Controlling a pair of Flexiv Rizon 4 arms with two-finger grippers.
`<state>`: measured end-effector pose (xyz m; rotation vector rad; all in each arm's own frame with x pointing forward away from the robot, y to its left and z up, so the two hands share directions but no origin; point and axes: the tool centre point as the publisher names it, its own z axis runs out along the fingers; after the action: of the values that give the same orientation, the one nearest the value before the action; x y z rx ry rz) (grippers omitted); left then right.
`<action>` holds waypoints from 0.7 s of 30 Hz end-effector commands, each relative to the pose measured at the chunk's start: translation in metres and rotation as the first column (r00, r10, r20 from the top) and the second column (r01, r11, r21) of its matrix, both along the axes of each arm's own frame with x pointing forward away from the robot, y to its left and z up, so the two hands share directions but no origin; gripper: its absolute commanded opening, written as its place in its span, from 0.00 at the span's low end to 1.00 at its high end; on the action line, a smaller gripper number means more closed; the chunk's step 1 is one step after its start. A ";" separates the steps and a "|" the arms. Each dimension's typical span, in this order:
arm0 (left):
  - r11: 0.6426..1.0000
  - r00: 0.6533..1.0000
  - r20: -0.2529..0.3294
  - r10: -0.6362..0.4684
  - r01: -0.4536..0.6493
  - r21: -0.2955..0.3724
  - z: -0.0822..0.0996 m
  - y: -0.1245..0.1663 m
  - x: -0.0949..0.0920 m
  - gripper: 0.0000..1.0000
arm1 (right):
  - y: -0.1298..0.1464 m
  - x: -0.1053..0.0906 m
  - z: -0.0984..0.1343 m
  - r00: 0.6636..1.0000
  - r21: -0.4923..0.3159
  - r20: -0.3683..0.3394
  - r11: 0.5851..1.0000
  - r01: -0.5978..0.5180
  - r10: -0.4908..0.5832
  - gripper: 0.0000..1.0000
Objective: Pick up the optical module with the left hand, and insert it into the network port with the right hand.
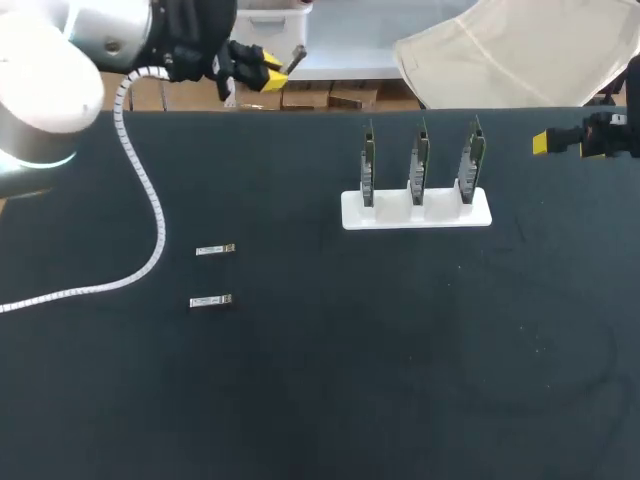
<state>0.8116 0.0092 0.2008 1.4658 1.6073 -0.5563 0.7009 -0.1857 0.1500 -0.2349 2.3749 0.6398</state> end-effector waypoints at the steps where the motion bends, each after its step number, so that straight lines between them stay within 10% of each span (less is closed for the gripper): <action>1: 0.993 0.999 0.031 -0.044 0.048 -0.110 -0.003 -0.003 0.012 0.00 | 0.001 -0.001 0.001 1.000 -0.004 0.000 1.000 0.005 -0.005 1.00; 16: 0.995 0.999 0.032 -0.033 0.035 -0.089 -0.003 -0.003 0.013 0.00 | 0.001 -0.001 0.001 1.000 -0.004 0.000 1.000 0.005 -0.005 1.00; 21: 0.981 0.997 -0.046 -0.064 0.054 -0.187 -0.006 -0.023 0.005 0.00 | 0.001 -0.001 0.001 1.000 -0.004 0.000 1.000 0.005 -0.005 1.00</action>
<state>0.8135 -0.0092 0.2025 1.3919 1.5309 -0.7296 0.7009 -0.1857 0.1500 -0.2349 2.3749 0.6398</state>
